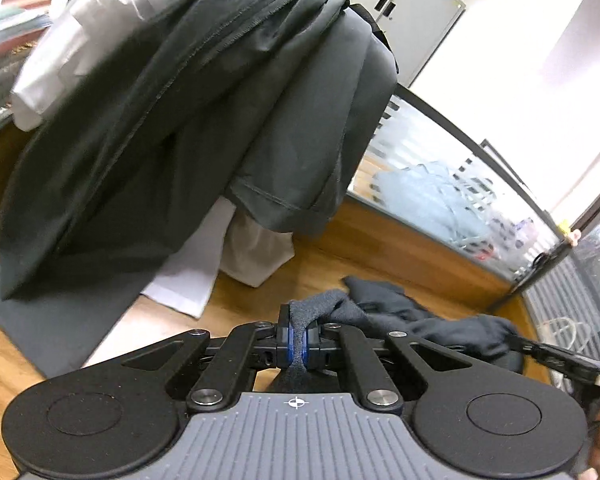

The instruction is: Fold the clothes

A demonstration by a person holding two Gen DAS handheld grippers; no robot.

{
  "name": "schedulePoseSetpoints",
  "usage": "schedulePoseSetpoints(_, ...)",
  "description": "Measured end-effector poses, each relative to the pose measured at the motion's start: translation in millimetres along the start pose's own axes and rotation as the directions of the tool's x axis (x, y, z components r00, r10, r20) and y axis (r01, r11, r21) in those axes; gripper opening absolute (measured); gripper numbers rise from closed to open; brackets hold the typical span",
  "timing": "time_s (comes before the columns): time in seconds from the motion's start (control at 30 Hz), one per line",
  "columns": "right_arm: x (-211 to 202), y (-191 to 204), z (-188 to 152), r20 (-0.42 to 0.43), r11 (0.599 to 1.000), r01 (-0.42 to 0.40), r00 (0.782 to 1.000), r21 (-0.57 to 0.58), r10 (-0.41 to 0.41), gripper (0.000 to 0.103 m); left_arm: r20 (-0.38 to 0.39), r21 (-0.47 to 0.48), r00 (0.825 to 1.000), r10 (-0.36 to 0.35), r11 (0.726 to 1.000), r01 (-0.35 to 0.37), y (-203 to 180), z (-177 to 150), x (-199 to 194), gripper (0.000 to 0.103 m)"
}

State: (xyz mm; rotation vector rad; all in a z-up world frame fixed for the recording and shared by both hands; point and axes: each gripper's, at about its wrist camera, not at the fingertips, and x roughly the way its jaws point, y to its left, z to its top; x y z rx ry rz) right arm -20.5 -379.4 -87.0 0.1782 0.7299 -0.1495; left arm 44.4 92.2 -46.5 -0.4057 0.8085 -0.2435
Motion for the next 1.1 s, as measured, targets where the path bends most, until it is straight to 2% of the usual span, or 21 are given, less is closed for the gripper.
schedulePoseSetpoints(0.07, -11, -14, -13, -0.025, 0.998, 0.041, 0.999, 0.044, -0.039, 0.005, -0.032, 0.014, 0.999, 0.018, 1.0, -0.018, 3, -10, 0, 0.006)
schedulePoseSetpoints(0.13, -12, -24, -34, -0.09, 0.994, 0.06, 0.995, 0.088, -0.052, 0.006, -0.09, 0.021, 0.995, 0.039, 0.999, -0.037, 8, -26, 7, 0.006)
schedulePoseSetpoints(0.27, -4, -27, -81, -0.226, 0.994, 0.057, 0.974, 0.094, -0.035, 0.006, -0.203, 0.051, 0.975, 0.092, 0.995, -0.083, 19, -65, 25, 0.006)
schedulePoseSetpoints(0.4, 2, -22, -113, -0.287, 0.997, 0.02, 0.958, 0.071, 0.002, 0.007, -0.23, 0.102, 0.965, 0.127, 0.989, -0.106, 27, -85, 34, 0.014)
schedulePoseSetpoints(0.47, 2, -21, -114, -0.295, 0.999, 0.002, 0.956, 0.053, 0.013, 0.011, -0.199, 0.125, 0.968, 0.151, 0.984, -0.128, 29, -83, 31, 0.022)
schedulePoseSetpoints(0.53, 3, -20, -116, -0.302, 0.999, -0.015, 0.953, 0.034, 0.025, 0.014, -0.16, 0.142, 0.978, 0.134, 0.984, -0.112, 29, -73, 26, 0.044)
schedulePoseSetpoints(0.6, -3, -14, -109, -0.282, 0.999, -0.041, 0.959, -0.004, 0.038, 0.039, -0.117, 0.18, 0.987, 0.106, 0.98, -0.084, 21, -65, 21, 0.054)
schedulePoseSetpoints(0.67, -3, -5, -97, -0.27, 0.994, -0.091, 0.96, -0.055, 0.073, 0.053, -0.122, 0.217, 0.989, 0.081, 0.975, -0.053, 11, -62, 27, 0.055)
schedulePoseSetpoints(0.73, 1, 4, -85, -0.273, 0.982, -0.152, 0.955, -0.109, 0.117, 0.056, -0.13, 0.254, 0.99, 0.056, 0.967, -0.021, 0, -60, 35, 0.055)
schedulePoseSetpoints(0.83, 14, 19, -79, -0.332, 0.953, -0.241, 0.928, -0.183, 0.171, 0.068, -0.144, 0.307, 0.989, 0.019, 0.951, 0.027, -16, -56, 45, 0.056)
schedulePoseSetpoints(0.9, 21, 31, -81, -0.37, 0.93, -0.275, 0.913, -0.242, 0.173, 0.076, -0.154, 0.342, 0.988, -0.005, 0.938, 0.058, -26, -54, 53, 0.056)
schedulePoseSetpoints(0.97, 28, 42, -87, -0.401, 0.901, -0.31, 0.899, -0.303, 0.175, 0.079, -0.17, 0.381, 0.985, -0.032, 0.92, 0.096, -38, -53, 60, 0.06)
schedulePoseSetpoints(1.03, 36, 52, -95, -0.43, 0.869, -0.342, 0.886, -0.357, 0.173, 0.079, -0.192, 0.423, 0.979, -0.061, 0.895, 0.139, -50, -55, 67, 0.069)
schedulePoseSetpoints(1.1, 42, 60, -103, -0.44, 0.847, -0.341, 0.886, -0.407, 0.145, 0.079, -0.222, 0.459, 0.971, -0.089, 0.869, 0.185, -60, -57, 74, 0.073)
